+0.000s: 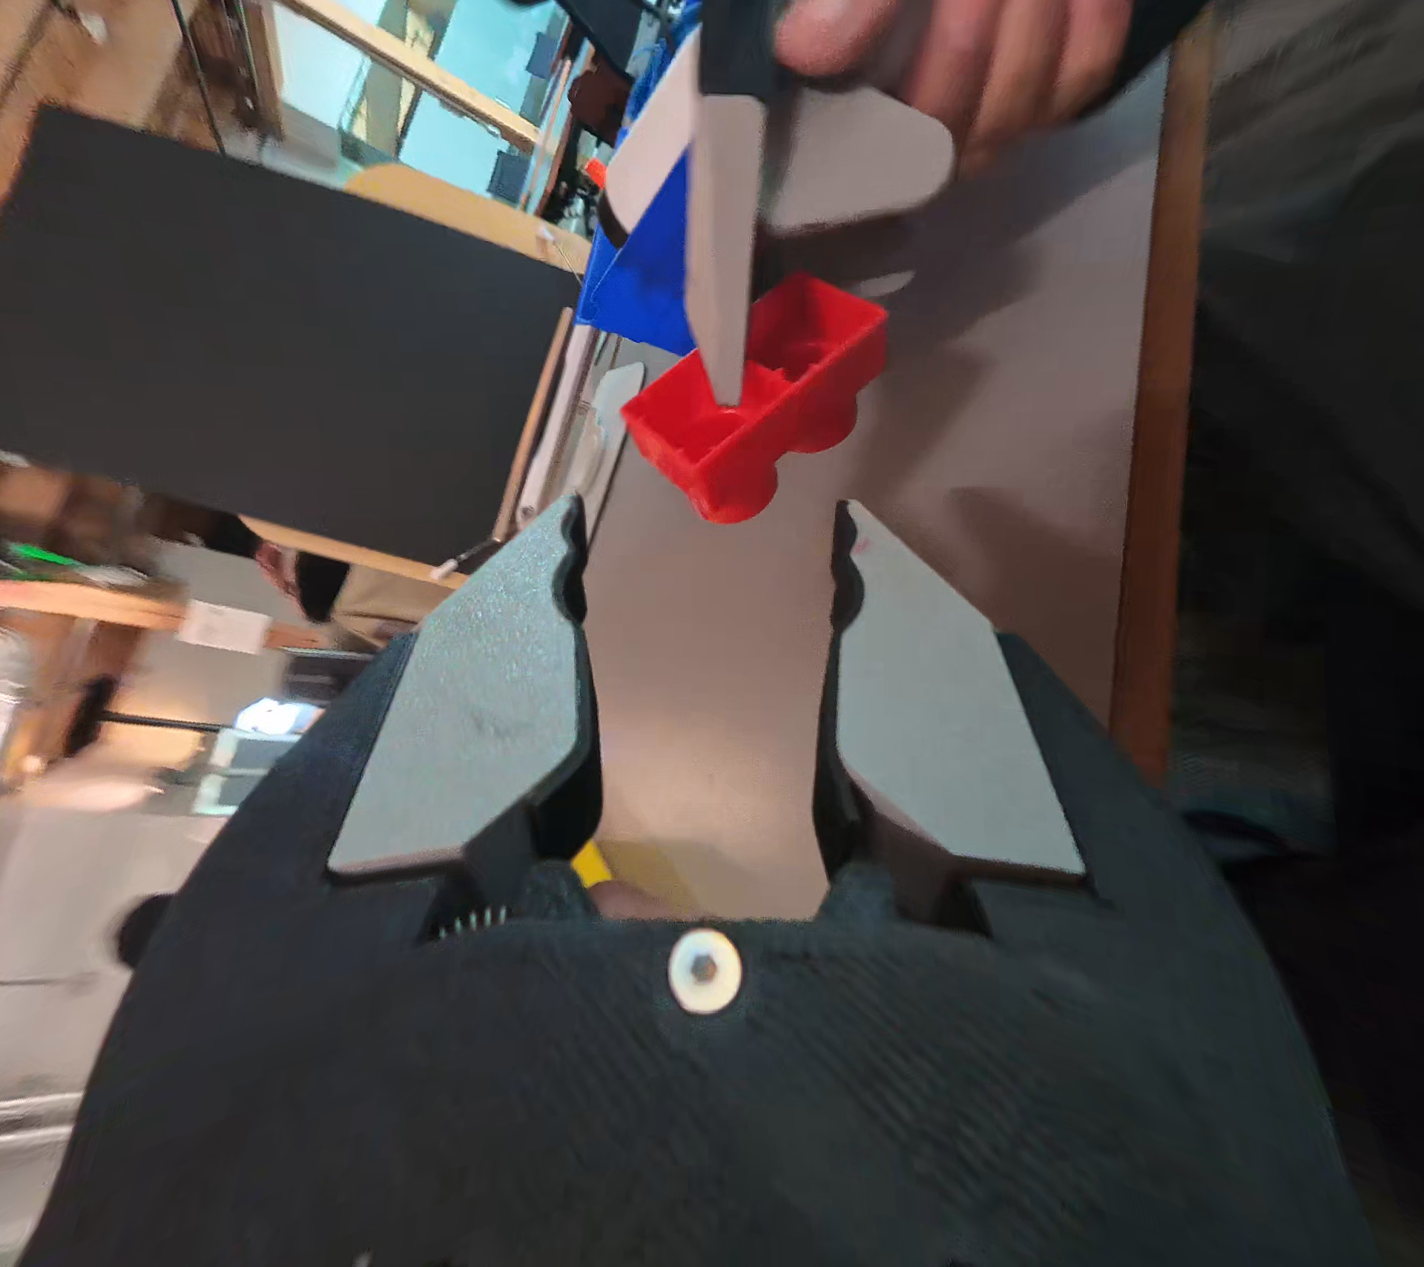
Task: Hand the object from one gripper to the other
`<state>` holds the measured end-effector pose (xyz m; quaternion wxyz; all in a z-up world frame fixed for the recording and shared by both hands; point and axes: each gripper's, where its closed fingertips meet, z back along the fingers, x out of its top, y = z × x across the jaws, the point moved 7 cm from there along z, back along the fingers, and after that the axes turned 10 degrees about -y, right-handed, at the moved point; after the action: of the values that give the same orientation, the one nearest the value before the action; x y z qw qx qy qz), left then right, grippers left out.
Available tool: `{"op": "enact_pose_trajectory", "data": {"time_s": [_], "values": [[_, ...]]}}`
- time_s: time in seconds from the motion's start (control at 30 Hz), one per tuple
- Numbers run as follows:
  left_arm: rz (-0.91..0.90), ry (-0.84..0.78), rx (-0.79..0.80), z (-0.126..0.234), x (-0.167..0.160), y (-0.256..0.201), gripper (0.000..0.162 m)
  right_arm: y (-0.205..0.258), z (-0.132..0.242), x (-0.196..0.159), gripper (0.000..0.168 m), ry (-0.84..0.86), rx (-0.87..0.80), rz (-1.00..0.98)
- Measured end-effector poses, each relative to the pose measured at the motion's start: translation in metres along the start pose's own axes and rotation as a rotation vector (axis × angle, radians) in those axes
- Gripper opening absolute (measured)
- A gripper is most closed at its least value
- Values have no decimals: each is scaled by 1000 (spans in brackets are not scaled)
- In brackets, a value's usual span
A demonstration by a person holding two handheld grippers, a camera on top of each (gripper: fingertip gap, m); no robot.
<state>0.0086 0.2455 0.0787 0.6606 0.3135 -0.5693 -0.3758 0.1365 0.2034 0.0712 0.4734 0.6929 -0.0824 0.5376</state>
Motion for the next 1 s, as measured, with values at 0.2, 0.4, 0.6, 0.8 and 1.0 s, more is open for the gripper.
{"op": "enact_pose_trajectory", "data": {"time_s": [0.2, 0.4, 0.6, 0.8, 1.0], "values": [[-338, 20, 32, -7, 2, -20, 61, 0, -6, -12, 23, 115, 3, -85], [-552, 66, 93, -16, -4, -28, 52, 2, -10, -19, 23, 169, 40, -191], [-537, 53, 152, -21, -7, -25, 52, -2, -8, -14, 26, 114, 58, -234], [-36, -74, 128, -16, -8, -4, 52, 4, 7, 8, 48, 0, 52, -29], [664, -305, -32, -10, 3, 16, 52, 49, 29, 29, 73, -157, 150, 346]]}}
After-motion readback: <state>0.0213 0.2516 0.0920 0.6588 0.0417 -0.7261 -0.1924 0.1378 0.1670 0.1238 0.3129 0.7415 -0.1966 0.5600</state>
